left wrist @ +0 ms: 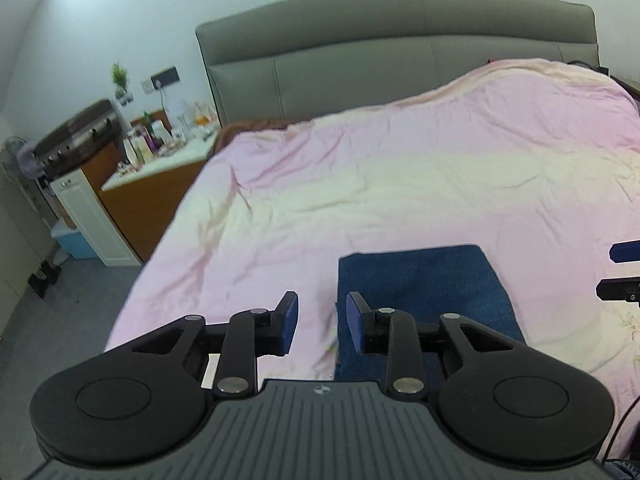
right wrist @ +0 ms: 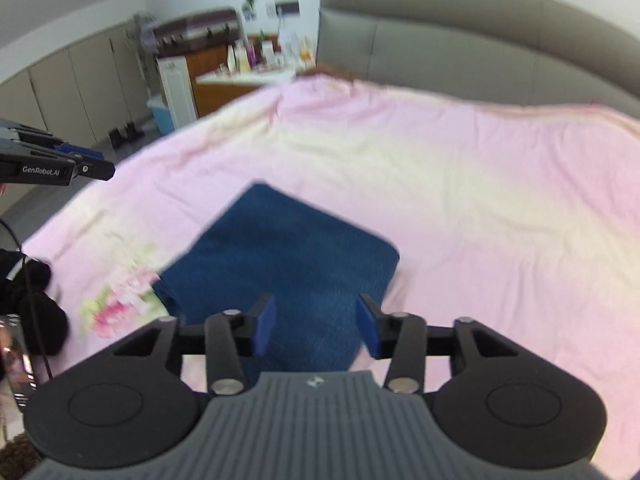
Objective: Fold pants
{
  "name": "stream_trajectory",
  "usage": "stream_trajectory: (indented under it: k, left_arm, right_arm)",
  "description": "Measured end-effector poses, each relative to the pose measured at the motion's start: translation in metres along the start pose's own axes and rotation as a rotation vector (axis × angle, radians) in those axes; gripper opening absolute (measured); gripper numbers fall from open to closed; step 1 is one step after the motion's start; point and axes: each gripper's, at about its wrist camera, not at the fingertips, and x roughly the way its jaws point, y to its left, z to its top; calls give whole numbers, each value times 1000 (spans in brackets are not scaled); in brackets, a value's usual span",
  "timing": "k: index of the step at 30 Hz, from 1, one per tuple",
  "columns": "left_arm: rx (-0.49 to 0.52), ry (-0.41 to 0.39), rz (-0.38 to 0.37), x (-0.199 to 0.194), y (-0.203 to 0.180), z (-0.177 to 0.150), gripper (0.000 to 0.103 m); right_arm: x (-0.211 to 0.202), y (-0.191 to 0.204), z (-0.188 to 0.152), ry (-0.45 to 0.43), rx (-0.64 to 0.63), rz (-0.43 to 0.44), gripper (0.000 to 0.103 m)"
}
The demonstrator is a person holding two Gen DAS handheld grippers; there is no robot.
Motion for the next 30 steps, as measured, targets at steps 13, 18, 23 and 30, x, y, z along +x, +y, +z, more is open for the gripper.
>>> stream_trajectory:
  k: [13, 18, 23, 30]
  left_arm:
    - [-218, -287, 52, -152, -55, -64, 67]
    - [-265, -291, 141, -160, -77, -95, 67]
    - [-244, -246, 124, -155, -104, -120, 75]
    - [-206, -143, 107, -124, -129, -139, 75]
  right_arm:
    - [-191, 60, -61, -339, 36, -52, 87]
    - [-204, 81, -103, -345, 77, -109, 94]
    - [-207, 89, -139, -373, 95, -218, 98]
    - [-186, 76, -168, -330, 173, -277, 98]
